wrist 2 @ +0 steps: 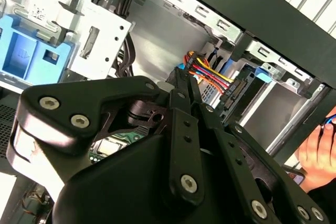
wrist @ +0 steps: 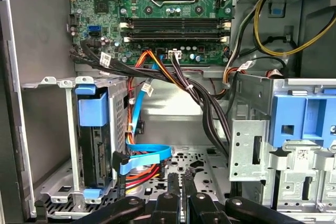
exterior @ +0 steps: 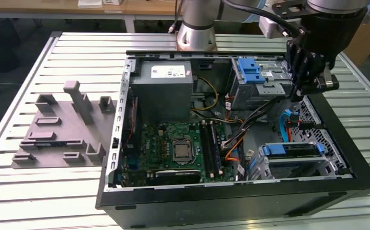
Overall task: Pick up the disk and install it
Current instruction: 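Insert the first disk wire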
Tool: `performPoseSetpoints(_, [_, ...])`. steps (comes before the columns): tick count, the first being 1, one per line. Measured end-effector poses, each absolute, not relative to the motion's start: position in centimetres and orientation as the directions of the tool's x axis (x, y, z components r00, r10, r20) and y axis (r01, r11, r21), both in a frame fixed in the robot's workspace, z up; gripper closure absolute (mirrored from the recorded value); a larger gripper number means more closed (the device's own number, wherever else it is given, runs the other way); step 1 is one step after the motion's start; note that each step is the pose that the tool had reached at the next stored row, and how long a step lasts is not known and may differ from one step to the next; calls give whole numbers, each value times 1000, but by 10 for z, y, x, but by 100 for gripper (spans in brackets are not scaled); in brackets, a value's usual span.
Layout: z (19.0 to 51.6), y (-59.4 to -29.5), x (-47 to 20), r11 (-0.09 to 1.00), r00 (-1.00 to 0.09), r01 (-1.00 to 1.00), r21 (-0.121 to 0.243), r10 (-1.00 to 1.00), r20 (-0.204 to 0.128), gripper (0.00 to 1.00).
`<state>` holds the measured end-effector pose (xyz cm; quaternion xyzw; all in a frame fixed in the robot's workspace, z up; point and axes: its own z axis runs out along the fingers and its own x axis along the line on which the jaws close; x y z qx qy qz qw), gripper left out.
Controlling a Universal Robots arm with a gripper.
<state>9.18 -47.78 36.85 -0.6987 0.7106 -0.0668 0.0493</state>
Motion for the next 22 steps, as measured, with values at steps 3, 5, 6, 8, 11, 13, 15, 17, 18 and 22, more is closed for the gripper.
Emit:
performPoseSetpoints(3, [369,-481,92,15,-19,-986,-164,-1000,23,83])
performPoseSetpoints(5, [369,-484,92,15,-19,-986,-164,-1000,23,83])
performPoseSetpoints(6, [369,-486,92,15,-19,-986,-164,-1000,23,83])
performPoseSetpoints(8, [369,-488,92,15,-19,-986,-164,-1000,23,83])
performPoseSetpoints(11, [369,-489,92,15,-19,-986,-164,-1000,23,83])
performPoseSetpoints(13, [369,-490,92,15,-19,-986,-164,-1000,23,83])
performPoseSetpoints(15, [369,-494,93,15,-19,-986,-164,-1000,23,83])
performPoseSetpoints(17, [369,-497,93,15,-19,-986,-164,-1000,23,83])
performPoseSetpoints(18, [369,-498,94,15,-19,-986,-164,-1000,23,83])
performPoseSetpoints(22, [368,-499,94,15,-19,-986,-163,-999,26,83])
